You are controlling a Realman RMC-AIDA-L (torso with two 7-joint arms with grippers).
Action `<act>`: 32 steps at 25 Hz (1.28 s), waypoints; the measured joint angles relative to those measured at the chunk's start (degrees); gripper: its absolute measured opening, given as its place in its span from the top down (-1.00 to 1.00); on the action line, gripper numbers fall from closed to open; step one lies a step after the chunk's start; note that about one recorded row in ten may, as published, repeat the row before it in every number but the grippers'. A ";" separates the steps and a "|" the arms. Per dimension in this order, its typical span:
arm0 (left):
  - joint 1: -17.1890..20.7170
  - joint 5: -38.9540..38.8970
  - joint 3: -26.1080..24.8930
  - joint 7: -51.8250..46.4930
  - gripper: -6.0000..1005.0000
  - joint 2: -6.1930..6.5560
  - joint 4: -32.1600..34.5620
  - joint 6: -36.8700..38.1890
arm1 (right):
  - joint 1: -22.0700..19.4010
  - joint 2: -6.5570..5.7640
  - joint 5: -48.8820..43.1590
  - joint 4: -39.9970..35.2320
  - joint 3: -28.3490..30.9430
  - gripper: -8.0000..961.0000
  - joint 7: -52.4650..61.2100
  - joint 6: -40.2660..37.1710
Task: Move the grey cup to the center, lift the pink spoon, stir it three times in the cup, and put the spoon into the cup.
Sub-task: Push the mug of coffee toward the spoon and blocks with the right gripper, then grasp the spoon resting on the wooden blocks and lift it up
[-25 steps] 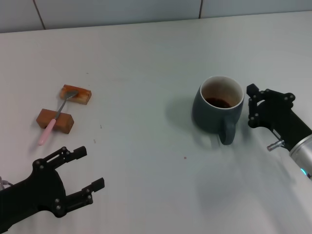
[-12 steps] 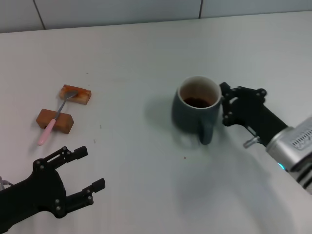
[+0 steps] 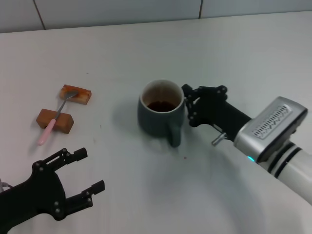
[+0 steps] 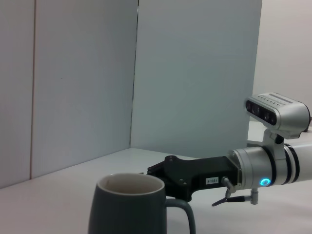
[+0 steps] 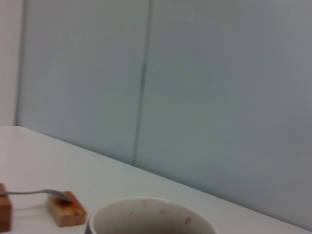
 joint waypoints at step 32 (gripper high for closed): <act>0.26 -0.39 -3.87 2.89 -0.60 0.27 -4.41 1.14 | -19.64 -0.59 -25.32 -17.00 -5.12 0.78 18.05 -38.19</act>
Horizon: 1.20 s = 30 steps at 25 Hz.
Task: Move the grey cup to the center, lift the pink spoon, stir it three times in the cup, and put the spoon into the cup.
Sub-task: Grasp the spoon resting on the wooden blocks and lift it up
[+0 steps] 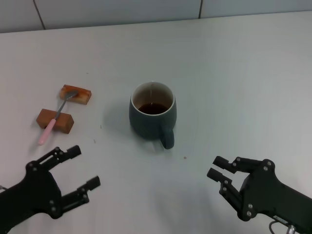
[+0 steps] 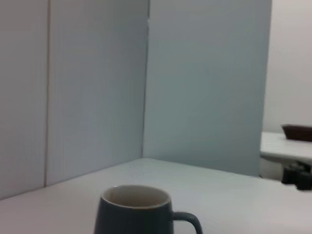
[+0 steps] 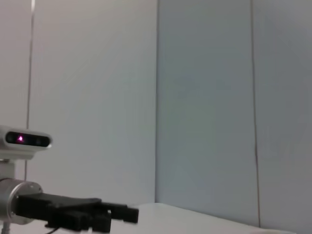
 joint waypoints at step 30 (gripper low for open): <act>3.17 -0.71 -27.62 -36.76 -0.60 0.33 -15.90 -4.44 | 4.17 -0.04 -2.08 -1.67 -0.71 -0.64 3.43 6.62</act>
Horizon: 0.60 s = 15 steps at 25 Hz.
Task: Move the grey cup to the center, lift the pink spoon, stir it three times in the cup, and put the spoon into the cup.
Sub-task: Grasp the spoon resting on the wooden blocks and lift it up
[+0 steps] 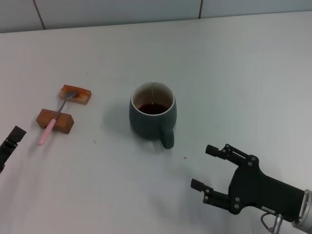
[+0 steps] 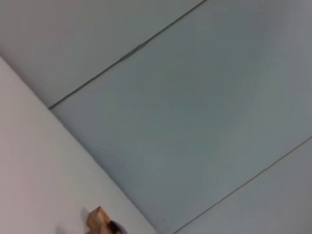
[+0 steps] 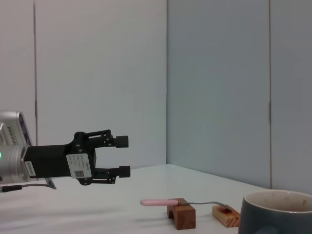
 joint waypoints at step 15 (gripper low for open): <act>-1.32 0.04 0.50 -2.73 -0.61 -0.16 -1.37 -5.89 | 1.49 -0.08 -0.10 -0.53 -0.10 -0.64 0.06 0.15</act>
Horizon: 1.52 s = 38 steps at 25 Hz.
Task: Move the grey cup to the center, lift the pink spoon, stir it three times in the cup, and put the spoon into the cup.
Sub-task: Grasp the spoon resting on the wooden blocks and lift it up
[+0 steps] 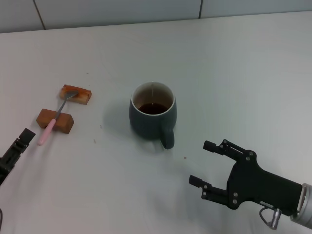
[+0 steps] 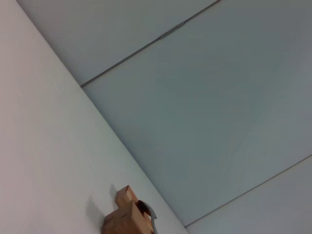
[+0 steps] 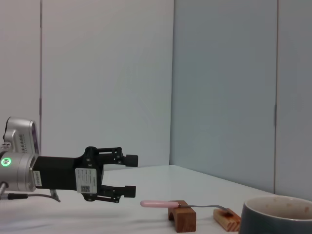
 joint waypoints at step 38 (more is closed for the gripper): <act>-3.45 -0.01 0.34 -1.46 -0.61 -0.19 -2.32 -6.66 | 0.77 0.18 0.01 -0.08 0.00 -0.64 0.18 0.51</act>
